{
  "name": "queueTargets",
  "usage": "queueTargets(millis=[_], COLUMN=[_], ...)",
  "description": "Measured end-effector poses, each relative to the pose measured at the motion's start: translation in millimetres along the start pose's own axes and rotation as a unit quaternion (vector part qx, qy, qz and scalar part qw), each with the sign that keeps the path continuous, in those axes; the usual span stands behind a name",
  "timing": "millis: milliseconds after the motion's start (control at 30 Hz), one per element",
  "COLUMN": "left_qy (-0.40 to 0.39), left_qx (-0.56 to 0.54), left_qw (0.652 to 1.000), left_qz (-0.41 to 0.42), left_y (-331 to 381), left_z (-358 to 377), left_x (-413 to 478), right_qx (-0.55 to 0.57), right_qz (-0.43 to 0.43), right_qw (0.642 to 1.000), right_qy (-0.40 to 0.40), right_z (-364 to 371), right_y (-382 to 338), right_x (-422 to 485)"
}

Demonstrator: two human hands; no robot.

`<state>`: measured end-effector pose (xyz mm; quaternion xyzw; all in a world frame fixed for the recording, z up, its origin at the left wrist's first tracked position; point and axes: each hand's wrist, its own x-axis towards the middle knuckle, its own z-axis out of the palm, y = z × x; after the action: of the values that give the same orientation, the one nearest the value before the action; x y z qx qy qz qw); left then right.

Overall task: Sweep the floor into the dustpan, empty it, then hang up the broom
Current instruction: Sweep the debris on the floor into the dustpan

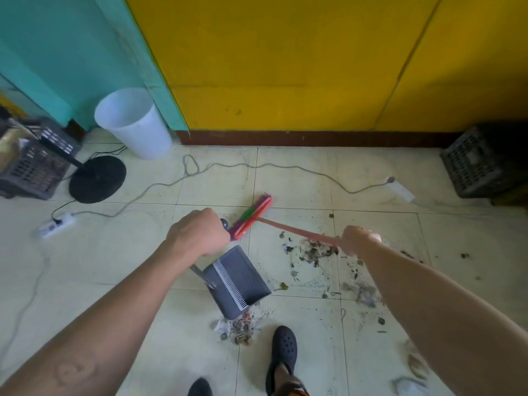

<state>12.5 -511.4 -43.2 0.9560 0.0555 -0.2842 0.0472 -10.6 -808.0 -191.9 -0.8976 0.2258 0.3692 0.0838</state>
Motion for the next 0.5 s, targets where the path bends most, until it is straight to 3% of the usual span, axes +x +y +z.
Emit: queueTargets(millis=[500], left_qy=[-0.025], left_qx=[0.041], left_qw=[0.996], left_qz=[0.076], left_y=[77.7], left_z=[15.9], left_x=[19.4], right_qx=[0.034], right_qz=[0.167], right_qw=[0.985], right_qy=[-0.014], right_z=[11.5], right_y=[178.2], right_x=[-25.3])
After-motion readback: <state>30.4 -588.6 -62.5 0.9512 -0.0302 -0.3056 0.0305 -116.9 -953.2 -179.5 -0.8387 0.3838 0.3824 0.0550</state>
